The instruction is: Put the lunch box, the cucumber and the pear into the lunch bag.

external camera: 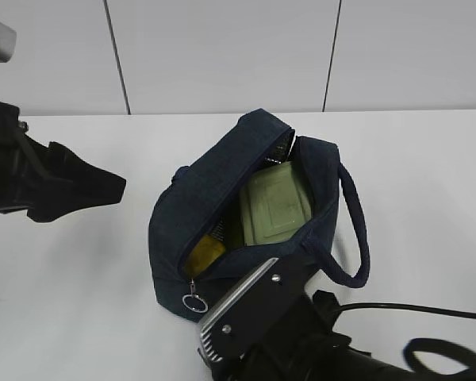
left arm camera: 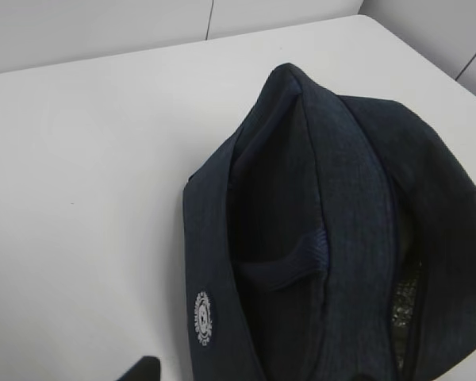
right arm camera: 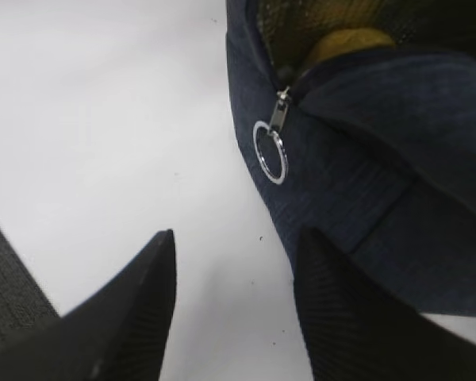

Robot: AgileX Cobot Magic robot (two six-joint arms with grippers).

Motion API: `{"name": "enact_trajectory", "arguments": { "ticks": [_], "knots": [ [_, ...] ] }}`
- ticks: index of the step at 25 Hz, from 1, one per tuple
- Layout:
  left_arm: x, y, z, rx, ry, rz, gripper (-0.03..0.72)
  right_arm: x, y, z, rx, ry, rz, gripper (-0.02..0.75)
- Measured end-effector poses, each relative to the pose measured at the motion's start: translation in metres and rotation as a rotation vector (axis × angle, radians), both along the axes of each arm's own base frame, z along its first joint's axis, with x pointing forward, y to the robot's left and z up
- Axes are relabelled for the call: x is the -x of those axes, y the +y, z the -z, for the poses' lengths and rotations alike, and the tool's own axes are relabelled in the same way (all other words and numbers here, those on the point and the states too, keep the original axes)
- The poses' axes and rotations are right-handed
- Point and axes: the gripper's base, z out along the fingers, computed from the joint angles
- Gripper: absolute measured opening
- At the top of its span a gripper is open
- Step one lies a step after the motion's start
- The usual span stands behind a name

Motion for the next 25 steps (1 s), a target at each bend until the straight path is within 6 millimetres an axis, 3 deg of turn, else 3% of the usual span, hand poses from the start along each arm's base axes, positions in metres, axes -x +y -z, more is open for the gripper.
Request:
{"name": "enact_trajectory", "arguments": {
  "ticks": [7,16,25],
  "knots": [
    [0.0,0.0,0.0,0.0,-0.001,-0.001,0.418,-0.016,0.023,0.014,-0.004,-0.042,0.04,0.385],
    [0.0,0.0,0.0,0.006,0.002,-0.003,0.41,-0.025,0.025,0.036,0.03,-0.045,0.109,0.385],
    [-0.001,0.0,-0.001,0.013,-0.001,-0.01,0.4,-0.032,0.034,0.03,-0.009,-0.086,0.127,0.384]
  ]
}}
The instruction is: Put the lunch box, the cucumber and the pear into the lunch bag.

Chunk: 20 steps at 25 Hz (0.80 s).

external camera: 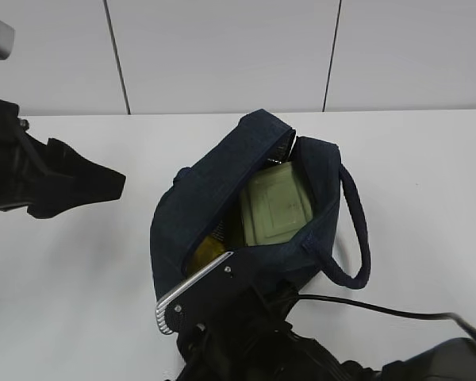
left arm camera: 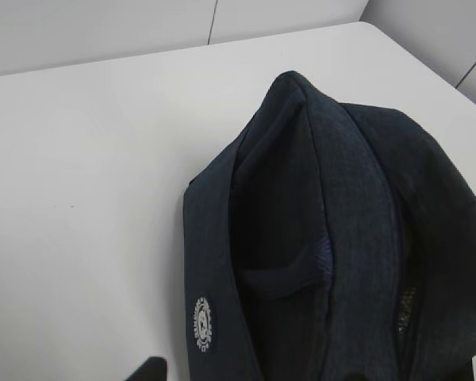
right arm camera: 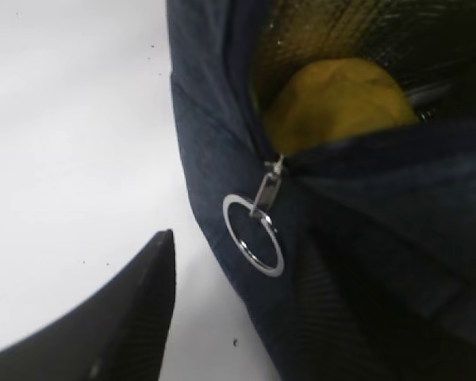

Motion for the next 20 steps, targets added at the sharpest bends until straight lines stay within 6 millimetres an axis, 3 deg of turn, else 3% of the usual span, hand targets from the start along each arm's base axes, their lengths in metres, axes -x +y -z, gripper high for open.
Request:
{"name": "enact_trajectory", "arguments": {
  "ticks": [6,13,20],
  "knots": [
    [0.0,0.0,0.0,0.003,0.0,-0.002,0.4,0.0,0.004,0.0,0.003,0.013,-0.015,0.372],
    [0.0,0.0,0.0,0.003,0.0,-0.003,0.399,0.0,0.003,0.003,0.016,0.018,-0.018,0.251],
    [0.0,0.0,0.0,0.005,-0.001,-0.005,0.397,0.0,0.004,0.014,0.046,0.037,-0.021,0.24]
  ]
}}
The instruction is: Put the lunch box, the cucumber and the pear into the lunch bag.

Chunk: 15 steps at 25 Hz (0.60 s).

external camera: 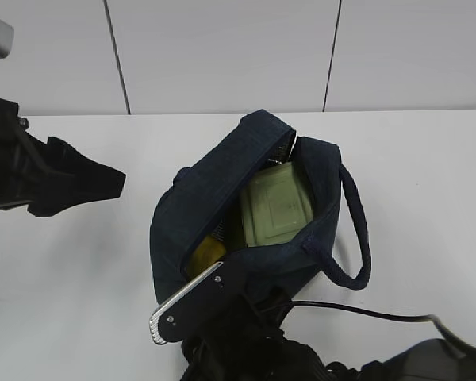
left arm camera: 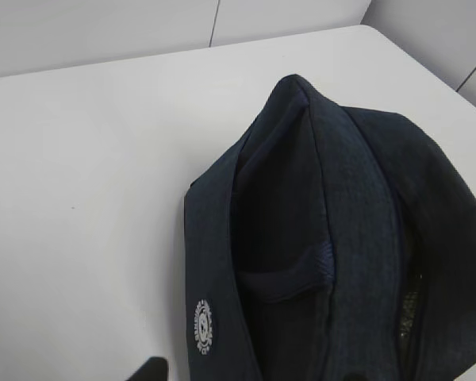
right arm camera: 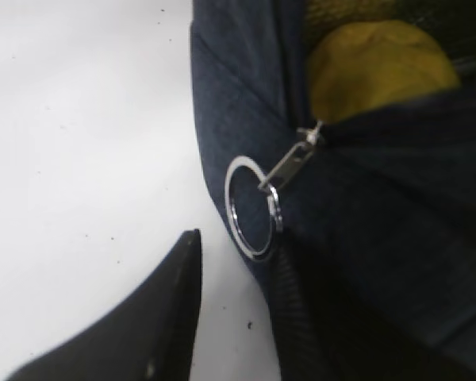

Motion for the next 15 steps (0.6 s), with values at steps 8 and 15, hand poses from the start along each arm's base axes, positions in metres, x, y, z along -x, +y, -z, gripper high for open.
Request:
{"name": "enact_trajectory", "arguments": {
  "ticks": [8,15],
  "knots": [
    [0.0,0.0,0.0,0.001,0.0,0.0,0.396,-0.0032,0.0047,-0.0004,-0.013,-0.016,0.006,0.24],
    [0.0,0.0,0.0,0.0,-0.001,0.0,0.391,-0.0063,0.0016,0.0004,-0.017,-0.012,0.041,0.233]
  ]
}}
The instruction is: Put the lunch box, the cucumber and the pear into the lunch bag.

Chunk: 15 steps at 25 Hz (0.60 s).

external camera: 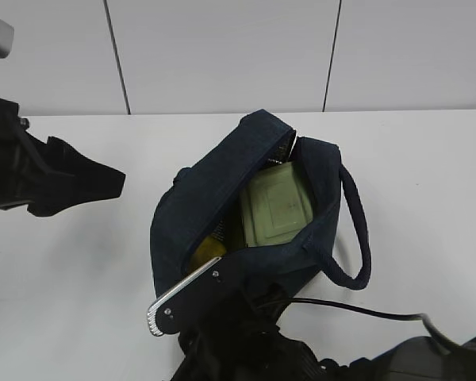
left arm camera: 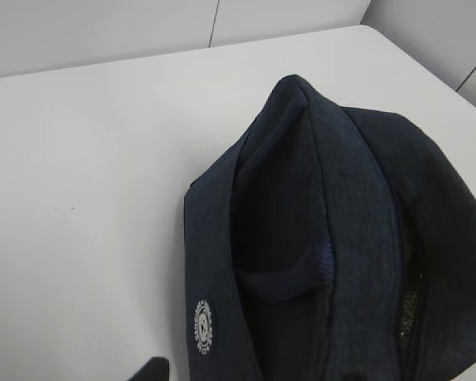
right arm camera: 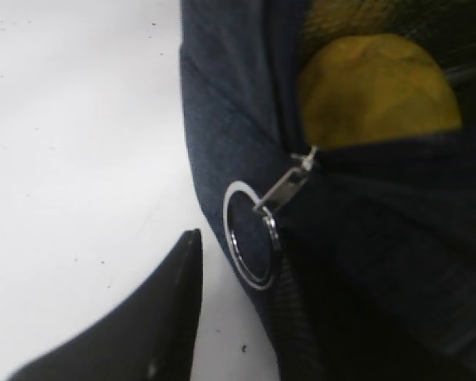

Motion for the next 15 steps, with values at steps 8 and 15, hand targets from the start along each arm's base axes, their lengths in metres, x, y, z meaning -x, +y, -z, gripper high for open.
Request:
{"name": "enact_trajectory", "arguments": {
  "ticks": [8,15],
  "knots": [
    [0.0,0.0,0.0,0.0,-0.001,0.001,0.384,-0.005,-0.004,-0.001,-0.009,-0.003,0.052,0.006],
    [0.0,0.001,0.001,-0.015,-0.006,0.006,0.382,0.002,-0.003,-0.009,0.018,0.069,-0.016,0.006]
  ]
}}
